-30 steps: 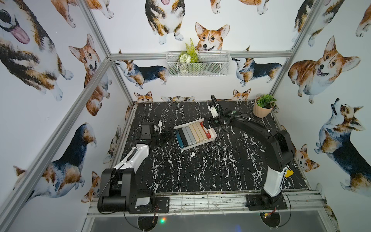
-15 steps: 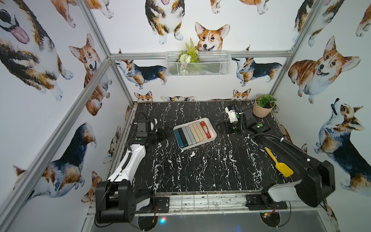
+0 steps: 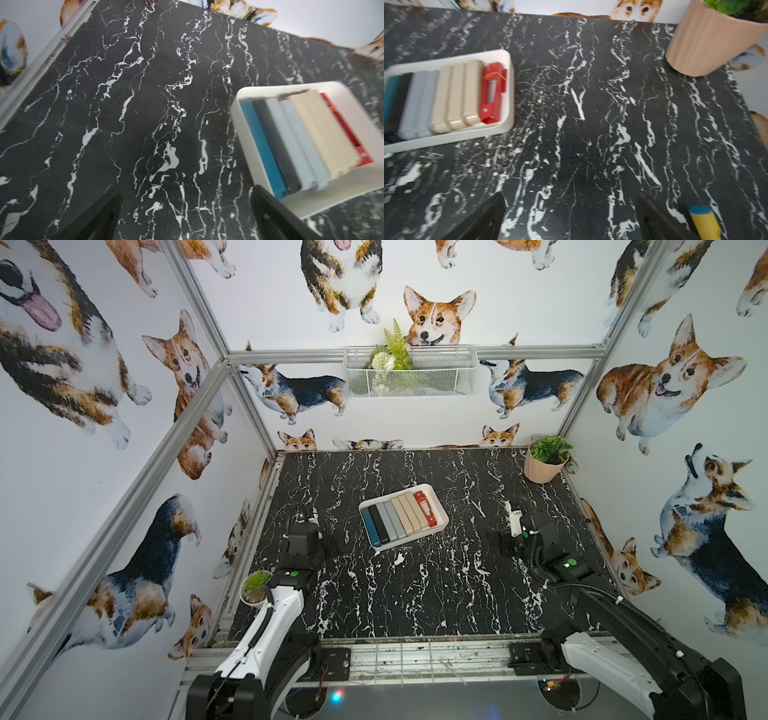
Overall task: Put the pruning pliers into the storage box
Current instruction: Reset both arms
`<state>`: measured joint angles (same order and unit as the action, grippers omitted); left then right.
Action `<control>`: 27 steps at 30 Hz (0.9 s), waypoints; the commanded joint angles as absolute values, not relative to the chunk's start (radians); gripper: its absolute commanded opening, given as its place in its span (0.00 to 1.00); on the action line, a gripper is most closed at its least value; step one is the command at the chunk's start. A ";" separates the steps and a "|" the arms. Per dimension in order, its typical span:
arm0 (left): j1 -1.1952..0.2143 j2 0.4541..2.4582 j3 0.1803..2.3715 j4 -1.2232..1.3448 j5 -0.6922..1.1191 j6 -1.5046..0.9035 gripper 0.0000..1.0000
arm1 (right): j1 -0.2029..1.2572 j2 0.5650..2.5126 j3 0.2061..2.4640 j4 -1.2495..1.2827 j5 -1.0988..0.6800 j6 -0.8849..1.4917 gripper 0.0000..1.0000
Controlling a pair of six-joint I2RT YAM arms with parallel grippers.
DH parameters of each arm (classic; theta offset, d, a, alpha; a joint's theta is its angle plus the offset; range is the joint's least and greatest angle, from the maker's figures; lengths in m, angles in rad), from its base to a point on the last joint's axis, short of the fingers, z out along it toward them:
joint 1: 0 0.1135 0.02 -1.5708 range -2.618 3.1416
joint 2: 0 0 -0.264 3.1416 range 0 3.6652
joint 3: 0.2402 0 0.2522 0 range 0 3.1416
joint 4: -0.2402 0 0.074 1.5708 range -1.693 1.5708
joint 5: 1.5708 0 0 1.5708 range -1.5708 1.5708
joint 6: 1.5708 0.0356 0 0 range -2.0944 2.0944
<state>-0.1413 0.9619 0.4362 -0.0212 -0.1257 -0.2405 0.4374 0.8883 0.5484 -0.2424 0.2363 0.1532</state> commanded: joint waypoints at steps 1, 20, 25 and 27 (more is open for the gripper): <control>-0.191 1.052 0.413 0.244 -0.366 -0.092 1.00 | 0.411 0.870 0.472 -0.030 0.429 0.101 1.00; -0.220 1.603 0.226 1.273 -0.346 0.114 1.00 | 0.165 1.042 0.100 0.864 0.218 0.012 1.00; -0.215 1.604 0.231 1.267 -0.337 0.115 1.00 | 0.096 1.465 0.152 1.165 0.082 -0.026 1.00; -0.216 1.609 0.222 1.293 -0.342 0.116 1.00 | 0.089 1.500 0.162 1.227 0.167 0.008 1.00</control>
